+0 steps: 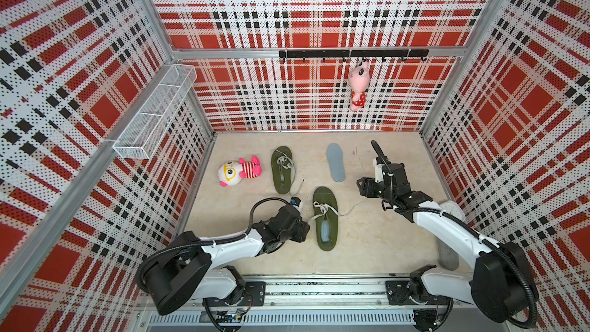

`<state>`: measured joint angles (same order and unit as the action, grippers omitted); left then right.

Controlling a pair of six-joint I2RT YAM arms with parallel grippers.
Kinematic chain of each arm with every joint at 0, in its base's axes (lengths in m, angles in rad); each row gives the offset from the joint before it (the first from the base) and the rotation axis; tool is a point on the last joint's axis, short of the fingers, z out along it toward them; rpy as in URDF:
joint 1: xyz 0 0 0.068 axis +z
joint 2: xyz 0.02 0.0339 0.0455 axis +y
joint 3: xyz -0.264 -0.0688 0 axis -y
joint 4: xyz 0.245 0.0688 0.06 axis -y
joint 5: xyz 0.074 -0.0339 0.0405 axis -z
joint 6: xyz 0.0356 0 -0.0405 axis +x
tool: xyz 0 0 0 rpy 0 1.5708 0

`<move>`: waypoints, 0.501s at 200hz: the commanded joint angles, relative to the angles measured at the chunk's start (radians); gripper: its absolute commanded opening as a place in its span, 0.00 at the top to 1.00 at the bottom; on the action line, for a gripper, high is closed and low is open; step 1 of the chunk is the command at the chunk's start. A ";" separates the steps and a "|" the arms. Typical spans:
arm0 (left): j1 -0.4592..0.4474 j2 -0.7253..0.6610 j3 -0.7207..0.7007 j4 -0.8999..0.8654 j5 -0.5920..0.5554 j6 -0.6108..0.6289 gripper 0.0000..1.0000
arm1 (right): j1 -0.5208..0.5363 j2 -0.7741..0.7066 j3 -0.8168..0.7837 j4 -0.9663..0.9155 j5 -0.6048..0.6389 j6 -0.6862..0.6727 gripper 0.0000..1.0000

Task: Remove the insole from the shoe
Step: Untie the shoelace on the shoe.

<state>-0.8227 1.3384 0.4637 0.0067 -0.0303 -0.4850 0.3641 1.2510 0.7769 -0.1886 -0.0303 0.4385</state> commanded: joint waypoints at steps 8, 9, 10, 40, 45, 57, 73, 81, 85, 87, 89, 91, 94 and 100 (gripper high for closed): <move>-0.039 0.070 0.061 0.022 -0.038 0.031 0.41 | -0.003 -0.007 0.016 0.006 0.002 -0.006 0.32; -0.041 0.073 0.063 0.022 -0.040 0.030 0.41 | -0.003 -0.008 0.016 0.005 0.002 -0.006 0.32; -0.042 0.076 0.064 0.022 -0.041 0.031 0.41 | -0.004 -0.008 0.016 0.005 0.002 -0.006 0.32; -0.074 0.156 0.113 -0.016 -0.146 0.031 0.44 | -0.003 -0.021 0.015 0.001 0.007 -0.007 0.33; -0.075 0.166 0.121 -0.022 -0.158 0.032 0.45 | -0.003 -0.022 0.015 0.000 0.007 -0.009 0.32; -0.076 0.190 0.135 -0.035 -0.184 0.031 0.48 | -0.003 -0.028 0.015 -0.002 0.010 -0.010 0.33; -0.076 0.209 0.145 -0.039 -0.213 0.031 0.53 | -0.004 -0.034 0.013 -0.003 0.012 -0.012 0.33; -0.076 0.212 0.148 -0.039 -0.226 0.031 0.56 | -0.004 -0.035 0.012 -0.003 0.012 -0.012 0.33; -0.076 0.213 0.150 -0.038 -0.231 0.032 0.58 | -0.003 -0.036 0.012 -0.002 0.013 -0.012 0.33; -0.076 0.213 0.150 -0.038 -0.232 0.032 0.59 | -0.003 -0.036 0.012 -0.003 0.013 -0.011 0.33; -0.076 0.212 0.151 -0.039 -0.235 0.032 0.60 | -0.003 -0.037 0.011 -0.003 0.013 -0.012 0.33; -0.076 0.212 0.151 -0.039 -0.238 0.034 0.61 | -0.003 -0.037 0.010 -0.002 0.013 -0.012 0.33; -0.076 0.212 0.151 -0.039 -0.243 0.034 0.63 | -0.004 -0.038 0.010 -0.002 0.013 -0.012 0.33; -0.076 0.208 0.153 -0.040 -0.252 0.033 0.68 | -0.003 -0.037 0.009 -0.001 0.013 -0.012 0.33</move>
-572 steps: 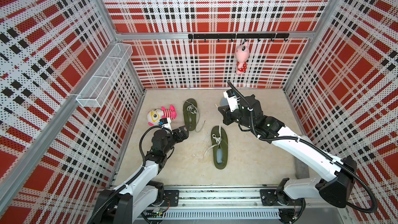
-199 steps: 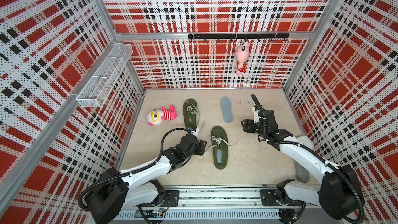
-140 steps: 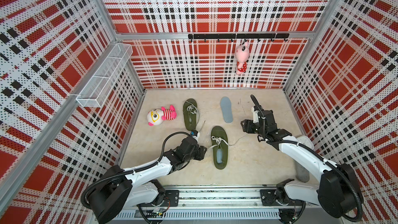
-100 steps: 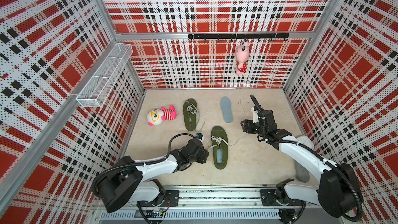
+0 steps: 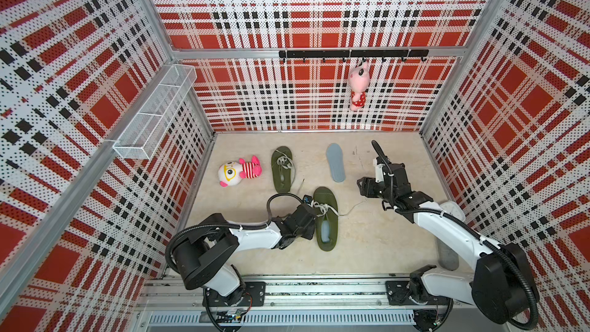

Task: Remove the insole from the shoe
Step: Untie the shoelace on the shoe.

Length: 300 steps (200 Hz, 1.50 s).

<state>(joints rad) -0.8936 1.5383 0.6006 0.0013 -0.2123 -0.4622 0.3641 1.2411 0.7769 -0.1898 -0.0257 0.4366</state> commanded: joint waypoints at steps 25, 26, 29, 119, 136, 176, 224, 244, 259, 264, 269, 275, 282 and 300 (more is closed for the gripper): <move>-0.002 -0.041 0.008 -0.040 -0.110 0.010 0.86 | -0.003 -0.032 0.003 0.003 0.003 -0.010 0.33; -0.002 -0.043 0.007 -0.040 -0.112 0.010 0.86 | -0.003 -0.031 0.002 0.003 0.002 -0.010 0.33; -0.001 -0.052 0.006 -0.040 -0.113 0.010 0.88 | -0.003 -0.030 0.002 0.004 -0.001 -0.011 0.33; 0.203 -0.376 -0.148 0.000 0.045 -0.010 0.97 | 0.062 0.017 0.010 -0.001 -0.264 -0.065 0.33; 0.265 -0.413 -0.201 0.028 0.110 -0.026 0.93 | 0.112 0.021 0.010 -0.017 -0.236 -0.068 0.33; 0.403 -0.461 -0.308 0.108 0.259 -0.072 0.73 | 0.231 0.055 0.008 -0.022 -0.203 -0.029 0.33; 0.492 -0.620 -0.292 0.048 0.323 -0.030 0.48 | 0.262 0.103 0.047 -0.052 -0.283 0.098 0.39; 0.494 -0.667 -0.294 0.115 0.401 -0.045 0.47 | 0.260 0.134 0.064 -0.034 -0.347 0.164 0.41; 0.469 -0.660 -0.286 0.173 0.456 -0.061 0.47 | 0.261 0.171 0.081 -0.012 -0.412 0.188 0.45; 0.454 -0.650 -0.281 0.191 0.465 -0.064 0.47 | 0.262 0.189 0.088 0.001 -0.438 0.195 0.48; 0.436 -0.639 -0.276 0.207 0.470 -0.065 0.47 | 0.260 0.204 0.092 0.013 -0.453 0.207 0.49; 0.413 -0.620 -0.268 0.231 0.475 -0.068 0.47 | 0.260 0.219 0.097 0.028 -0.468 0.222 0.52; 0.387 -0.592 -0.259 0.258 0.485 -0.071 0.47 | 0.260 0.236 0.103 0.042 -0.478 0.234 0.54; 0.328 -0.506 -0.231 0.328 0.510 -0.091 0.48 | 0.260 0.271 0.119 0.056 -0.480 0.260 0.59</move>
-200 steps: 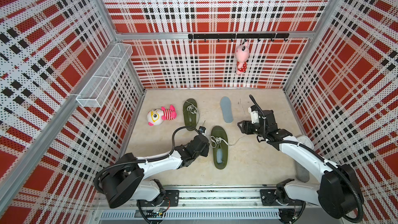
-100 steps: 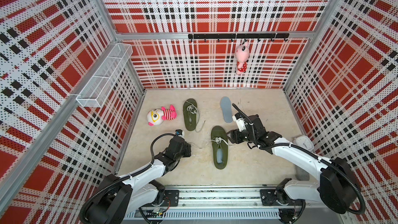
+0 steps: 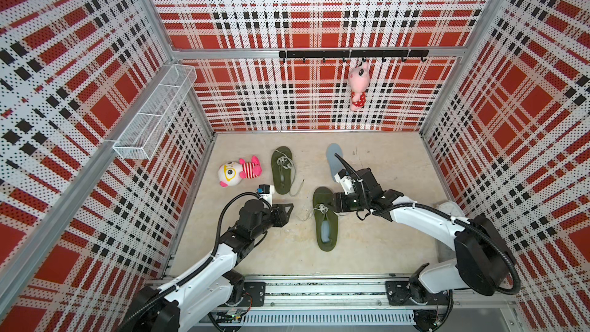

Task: Remove the insole from the shoe
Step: Untie the shoelace on the shoe.

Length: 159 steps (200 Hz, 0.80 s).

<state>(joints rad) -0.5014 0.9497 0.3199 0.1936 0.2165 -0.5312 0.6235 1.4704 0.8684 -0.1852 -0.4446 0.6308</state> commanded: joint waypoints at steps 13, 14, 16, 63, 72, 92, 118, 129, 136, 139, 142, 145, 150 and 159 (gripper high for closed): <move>-0.100 0.147 0.079 0.165 0.090 -0.026 0.49 | 0.001 0.059 0.036 0.051 -0.059 0.073 0.61; -0.102 0.152 0.081 0.167 0.090 -0.026 0.49 | 0.001 0.060 0.037 0.051 -0.059 0.074 0.61; -0.107 0.160 0.086 0.169 0.091 -0.024 0.49 | 0.001 0.062 0.039 0.048 -0.058 0.075 0.61; -0.137 0.269 0.132 0.190 0.077 -0.015 0.51 | 0.001 0.085 0.049 -0.012 0.006 0.065 0.69; -0.137 0.274 0.133 0.195 0.076 -0.015 0.51 | 0.001 0.087 0.051 -0.021 0.013 0.062 0.71; -0.139 0.283 0.132 0.207 0.081 -0.014 0.51 | 0.001 0.091 0.056 -0.043 0.027 0.053 0.78; -0.140 0.300 0.137 0.217 0.093 -0.010 0.51 | 0.001 0.087 0.058 -0.050 0.033 0.044 0.92; -0.142 0.303 0.140 0.221 0.095 -0.009 0.51 | 0.001 0.084 0.058 -0.046 0.031 0.044 0.96; -0.141 0.307 0.141 0.224 0.098 -0.006 0.51 | 0.001 0.079 0.058 -0.046 0.032 0.043 0.99; -0.142 0.308 0.142 0.224 0.098 -0.006 0.51 | 0.001 0.076 0.058 -0.046 0.033 0.043 1.00; -0.141 0.309 0.143 0.224 0.099 -0.005 0.51 | 0.001 0.074 0.058 -0.048 0.035 0.041 1.00; -0.141 0.310 0.144 0.225 0.100 -0.004 0.51 | 0.001 0.071 0.058 -0.049 0.037 0.039 1.00; -0.141 0.312 0.145 0.227 0.104 -0.001 0.51 | 0.001 0.065 0.057 -0.052 0.044 0.040 1.00; -0.141 0.317 0.148 0.231 0.111 0.002 0.51 | 0.001 0.054 0.054 -0.060 0.058 0.037 1.00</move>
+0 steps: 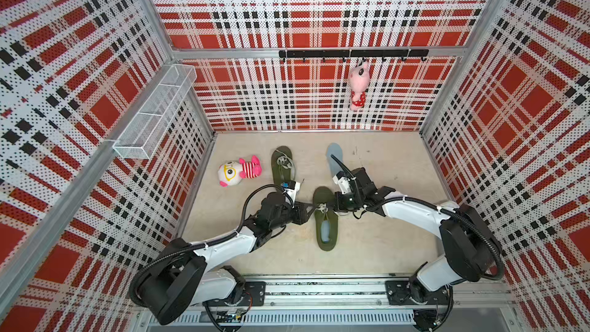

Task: Remove the insole from the shoe
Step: Untie the shoelace on the shoe.

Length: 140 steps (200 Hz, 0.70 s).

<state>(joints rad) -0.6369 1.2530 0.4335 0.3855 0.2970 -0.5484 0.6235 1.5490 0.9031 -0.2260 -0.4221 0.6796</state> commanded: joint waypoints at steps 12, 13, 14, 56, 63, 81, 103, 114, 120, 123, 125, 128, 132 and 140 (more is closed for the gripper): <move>-0.006 0.023 0.039 0.045 0.041 0.022 0.51 | 0.001 -0.040 0.014 -0.031 0.054 -0.013 1.00; -0.006 0.024 0.040 0.045 0.042 0.022 0.51 | 0.001 -0.041 0.013 -0.031 0.055 -0.014 1.00; -0.006 0.025 0.040 0.046 0.044 0.022 0.51 | 0.001 -0.043 0.012 -0.032 0.056 -0.014 1.00; -0.020 0.111 0.088 0.050 0.091 0.037 0.52 | 0.001 -0.089 -0.037 -0.037 0.076 -0.003 1.00; -0.027 0.127 0.099 0.049 0.093 0.040 0.52 | 0.001 -0.094 -0.045 -0.034 0.077 0.002 1.00; -0.038 0.171 0.126 0.049 0.097 0.047 0.52 | 0.001 -0.105 -0.067 -0.027 0.080 0.010 1.00; -0.047 0.222 0.159 0.049 0.100 0.051 0.53 | 0.001 -0.123 -0.089 -0.004 0.077 0.021 1.00; -0.053 0.245 0.176 0.049 0.102 0.060 0.54 | 0.002 -0.134 -0.101 0.020 0.070 0.029 1.00; -0.056 0.256 0.185 0.049 0.101 0.063 0.55 | 0.001 -0.139 -0.106 0.030 0.066 0.031 1.00; -0.058 0.260 0.189 0.049 0.100 0.064 0.56 | 0.001 -0.140 -0.108 0.034 0.065 0.032 1.00; -0.059 0.264 0.192 0.049 0.099 0.065 0.56 | 0.001 -0.142 -0.108 0.036 0.065 0.033 1.00; -0.059 0.269 0.197 0.044 0.097 0.067 0.56 | 0.002 -0.142 -0.110 0.038 0.064 0.035 1.00; -0.061 0.273 0.203 0.038 0.093 0.074 0.57 | 0.001 -0.145 -0.112 0.042 0.062 0.037 1.00; -0.061 0.280 0.215 0.022 0.082 0.086 0.58 | 0.001 -0.146 -0.113 0.045 0.060 0.037 1.00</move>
<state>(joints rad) -0.6868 1.5074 0.6052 0.4118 0.3809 -0.5068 0.6235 1.4414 0.7982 -0.2314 -0.3592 0.6983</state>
